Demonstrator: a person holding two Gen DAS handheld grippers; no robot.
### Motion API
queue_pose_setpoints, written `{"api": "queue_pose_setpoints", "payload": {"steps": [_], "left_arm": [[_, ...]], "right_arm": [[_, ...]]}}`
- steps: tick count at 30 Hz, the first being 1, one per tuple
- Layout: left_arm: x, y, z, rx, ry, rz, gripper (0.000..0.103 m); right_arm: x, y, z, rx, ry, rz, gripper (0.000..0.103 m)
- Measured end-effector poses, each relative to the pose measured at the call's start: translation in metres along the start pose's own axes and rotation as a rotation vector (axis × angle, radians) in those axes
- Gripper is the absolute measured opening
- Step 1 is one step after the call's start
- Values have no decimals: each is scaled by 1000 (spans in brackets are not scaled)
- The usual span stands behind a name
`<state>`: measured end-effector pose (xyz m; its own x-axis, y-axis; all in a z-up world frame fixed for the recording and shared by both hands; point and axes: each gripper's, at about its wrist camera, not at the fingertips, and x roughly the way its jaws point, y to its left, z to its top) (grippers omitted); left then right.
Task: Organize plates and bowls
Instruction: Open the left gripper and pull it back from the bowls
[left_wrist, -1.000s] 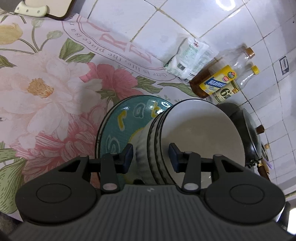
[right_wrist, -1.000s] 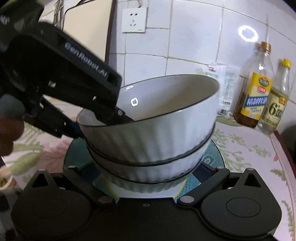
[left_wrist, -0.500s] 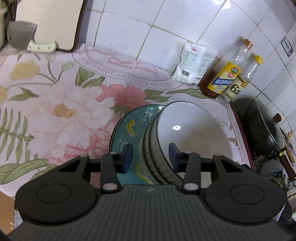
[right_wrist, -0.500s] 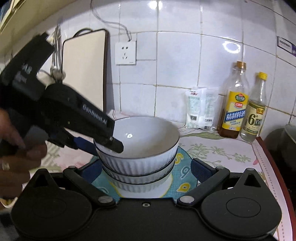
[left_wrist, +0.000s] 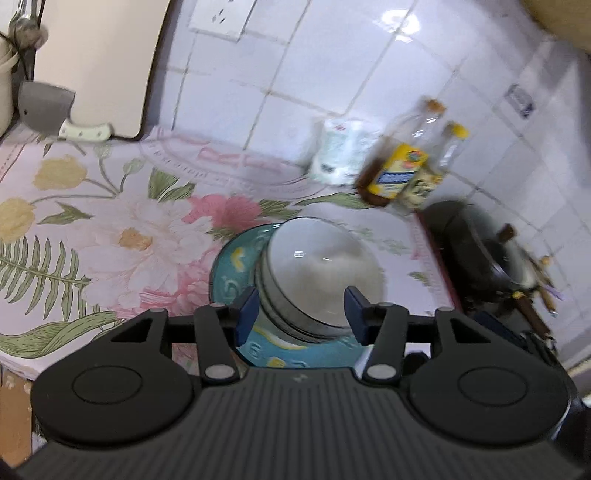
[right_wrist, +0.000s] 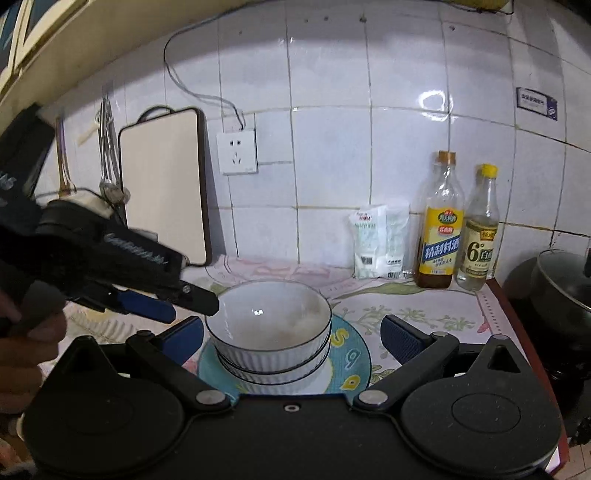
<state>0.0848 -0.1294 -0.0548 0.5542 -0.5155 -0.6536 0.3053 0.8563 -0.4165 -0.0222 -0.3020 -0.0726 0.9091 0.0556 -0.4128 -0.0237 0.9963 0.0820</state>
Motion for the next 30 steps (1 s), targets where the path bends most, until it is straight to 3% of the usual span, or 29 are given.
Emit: {"api": "queue_pose_setpoints", "payload": {"steps": [9,14,16,20,30], "left_arm": [[-68,-31,-6,115,-70,93,79],[-97,-46,-11,132,-129,224,96],[-104,-48,-12,107,-129,253,96],[-114,-45,-16,62,-118,262,96],[-121,-60,-31,201,-115,348,96]], "right_arm": [[-43,-5,31,68,68,-32,103],[-60,4,46,25,184,-110,103],[-64,4,50,42,237,-123,103],[-80,2,50,70,214,-103,103],[-98,-8,47,118,195,-147,103]]}}
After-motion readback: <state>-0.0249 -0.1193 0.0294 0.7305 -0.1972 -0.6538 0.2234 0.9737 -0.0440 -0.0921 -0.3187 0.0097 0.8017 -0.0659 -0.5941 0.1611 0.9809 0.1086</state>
